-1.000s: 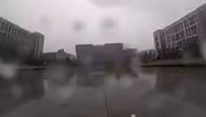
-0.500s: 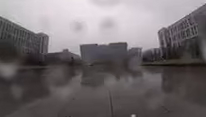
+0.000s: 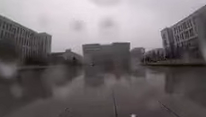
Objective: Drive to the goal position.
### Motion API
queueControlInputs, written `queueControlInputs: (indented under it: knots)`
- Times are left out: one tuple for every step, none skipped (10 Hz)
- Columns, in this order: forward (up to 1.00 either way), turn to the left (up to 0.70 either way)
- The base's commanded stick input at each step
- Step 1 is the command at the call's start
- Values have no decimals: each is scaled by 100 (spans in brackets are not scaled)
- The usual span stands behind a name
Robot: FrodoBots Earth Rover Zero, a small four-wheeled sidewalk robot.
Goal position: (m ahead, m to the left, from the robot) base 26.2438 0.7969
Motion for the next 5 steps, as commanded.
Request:
queueControlInputs:
  knots:
    - [70,0]
    - [70,0]
    - [70,0]
    - [70,0]
    - [70,0]
